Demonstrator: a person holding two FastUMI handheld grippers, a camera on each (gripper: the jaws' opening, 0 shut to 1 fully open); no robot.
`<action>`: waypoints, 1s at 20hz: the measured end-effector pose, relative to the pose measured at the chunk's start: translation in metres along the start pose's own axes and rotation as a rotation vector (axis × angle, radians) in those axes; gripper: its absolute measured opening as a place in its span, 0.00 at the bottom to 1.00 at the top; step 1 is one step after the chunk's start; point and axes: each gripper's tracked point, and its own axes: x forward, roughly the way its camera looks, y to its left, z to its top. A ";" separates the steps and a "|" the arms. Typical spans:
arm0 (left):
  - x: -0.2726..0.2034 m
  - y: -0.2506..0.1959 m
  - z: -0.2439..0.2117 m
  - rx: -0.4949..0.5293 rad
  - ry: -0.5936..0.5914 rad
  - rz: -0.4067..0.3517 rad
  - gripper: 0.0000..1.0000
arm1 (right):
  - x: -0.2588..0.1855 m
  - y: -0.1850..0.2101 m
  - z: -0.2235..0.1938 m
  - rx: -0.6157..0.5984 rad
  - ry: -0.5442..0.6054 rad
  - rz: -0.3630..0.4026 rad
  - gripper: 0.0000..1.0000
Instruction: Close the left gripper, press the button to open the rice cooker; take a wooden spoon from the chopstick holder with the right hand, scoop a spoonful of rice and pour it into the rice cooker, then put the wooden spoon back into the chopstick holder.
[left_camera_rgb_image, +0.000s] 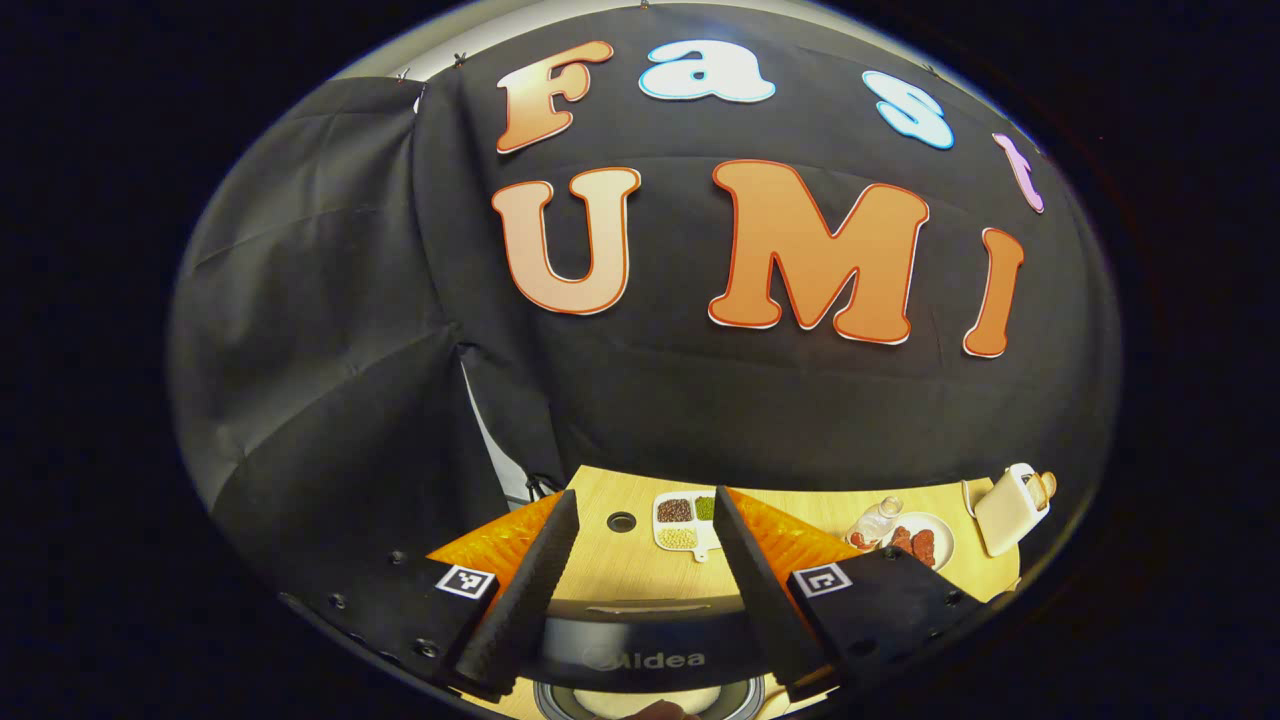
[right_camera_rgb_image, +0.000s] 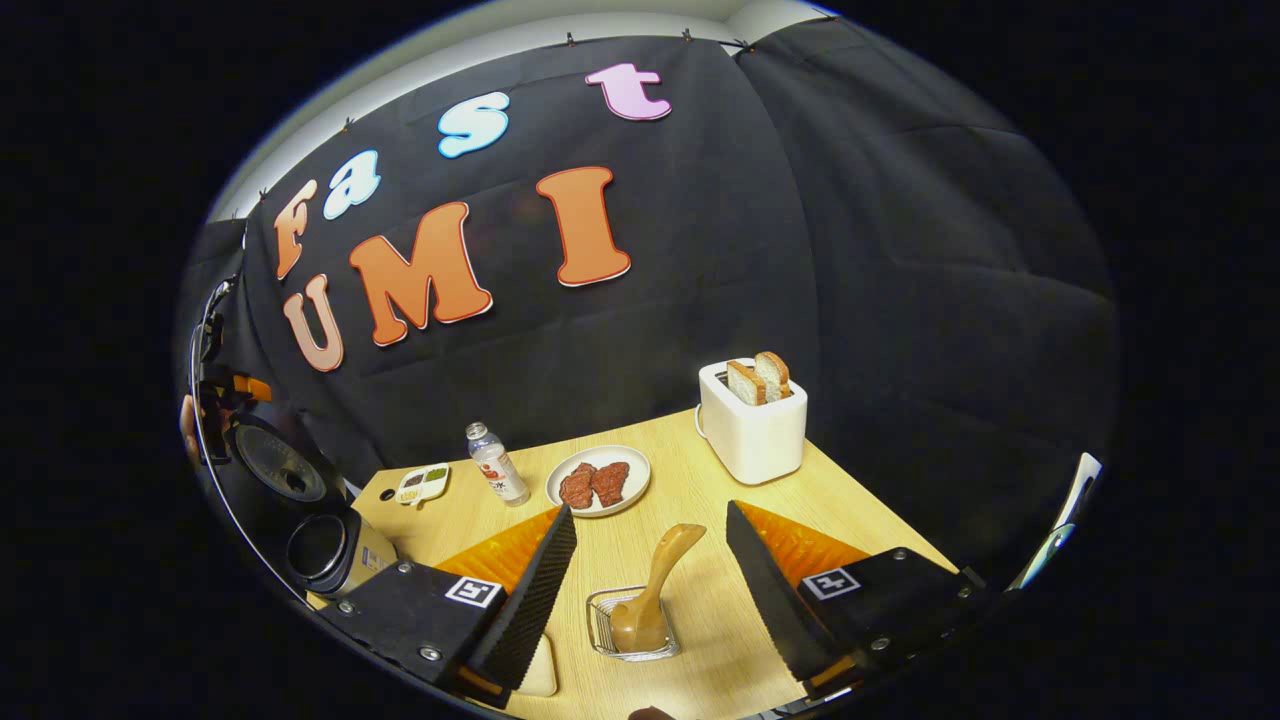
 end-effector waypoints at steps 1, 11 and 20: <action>-0.001 0.000 -0.003 0.001 0.019 0.009 0.93 | 0.000 0.004 -0.001 0.000 0.006 0.012 0.94; -0.052 0.018 -0.135 -0.054 0.256 0.139 0.94 | 0.020 0.078 -0.015 -0.071 0.076 0.192 0.94; -0.088 0.005 -0.249 -0.054 0.531 0.031 1.00 | 0.026 0.119 -0.028 -0.127 0.115 0.286 0.94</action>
